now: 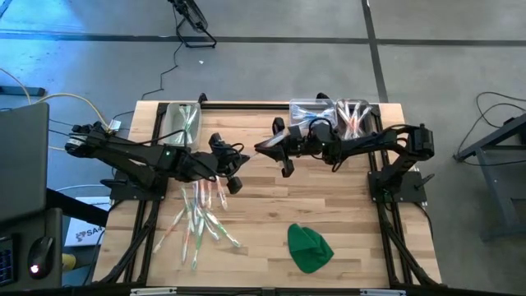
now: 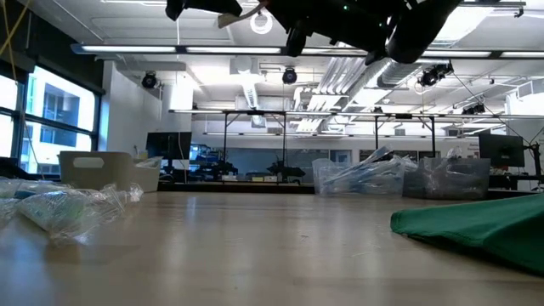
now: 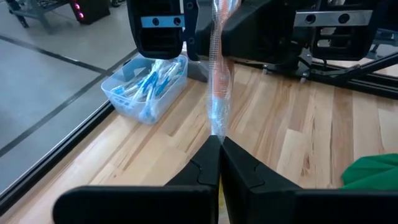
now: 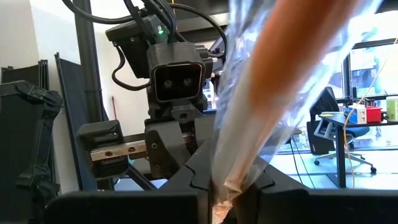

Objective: Pick & Place Toothbrushes
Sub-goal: Put the orange toothbrush into the black bin

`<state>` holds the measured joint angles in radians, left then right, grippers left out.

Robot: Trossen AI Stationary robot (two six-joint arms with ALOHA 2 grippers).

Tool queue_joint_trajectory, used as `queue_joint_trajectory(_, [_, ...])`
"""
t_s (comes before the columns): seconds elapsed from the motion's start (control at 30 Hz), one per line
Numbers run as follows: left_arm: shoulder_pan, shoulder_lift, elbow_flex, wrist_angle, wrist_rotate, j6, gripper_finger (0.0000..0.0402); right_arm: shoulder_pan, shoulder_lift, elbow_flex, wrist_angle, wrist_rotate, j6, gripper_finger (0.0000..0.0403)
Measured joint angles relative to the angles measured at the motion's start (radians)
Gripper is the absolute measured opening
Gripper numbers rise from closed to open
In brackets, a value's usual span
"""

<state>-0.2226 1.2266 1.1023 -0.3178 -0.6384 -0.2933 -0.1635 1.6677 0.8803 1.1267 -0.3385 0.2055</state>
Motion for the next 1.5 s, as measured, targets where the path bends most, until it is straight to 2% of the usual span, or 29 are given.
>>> queue_joint_trajectory(0.17, [0.000,0.000,0.000,-0.001,0.000,-0.017,0.0018,0.000,0.000,0.000,-0.004,-0.001,0.000,0.0022])
queue_joint_trajectory(0.3, [0.000,0.000,0.000,-0.001,-0.001,-0.002,0.0061,0.000,0.000,0.000,-0.024,-0.003,0.000,0.0006])
queue_joint_trajectory(0.5, [0.000,-0.008,0.000,-0.001,-0.003,0.062,0.0120,-0.006,0.000,0.000,-0.062,-0.003,0.000,0.0005])
queue_joint_trajectory(0.7, [0.000,-0.087,0.030,-0.063,-0.005,0.088,0.0128,-0.024,-0.001,0.000,-0.099,0.032,0.001,0.0005])
queue_joint_trajectory(0.8, [0.000,-0.143,0.038,-0.138,-0.005,0.052,0.0128,-0.032,-0.028,-0.001,-0.194,0.057,-0.017,0.0005])
queue_joint_trajectory(0.9, [0.000,-0.182,0.039,-0.266,-0.007,-0.072,0.0129,-0.030,-0.113,-0.001,-0.416,0.157,-0.102,0.0005])
queue_joint_trajectory(1.07, [0.000,-0.190,0.036,-0.510,-0.030,-0.290,0.0129,0.020,-0.281,0.000,-0.811,0.517,-0.301,0.0005])
queue_joint_trajectory(1.17, [0.000,-0.185,0.008,-0.548,-0.060,-0.363,0.0129,0.035,-0.380,0.000,-1.000,0.667,-0.326,0.0005])
queue_joint_trajectory(1.37, [0.000,-0.183,-0.093,-0.551,-0.116,-0.370,0.0129,-0.010,-0.523,0.000,-1.286,0.837,-0.262,0.0005])
queue_joint_trajectory(1.5, [0.000,-0.183,-0.156,-0.546,-0.145,-0.402,0.0129,-0.082,-0.557,0.000,-1.397,0.907,-0.203,0.0005])
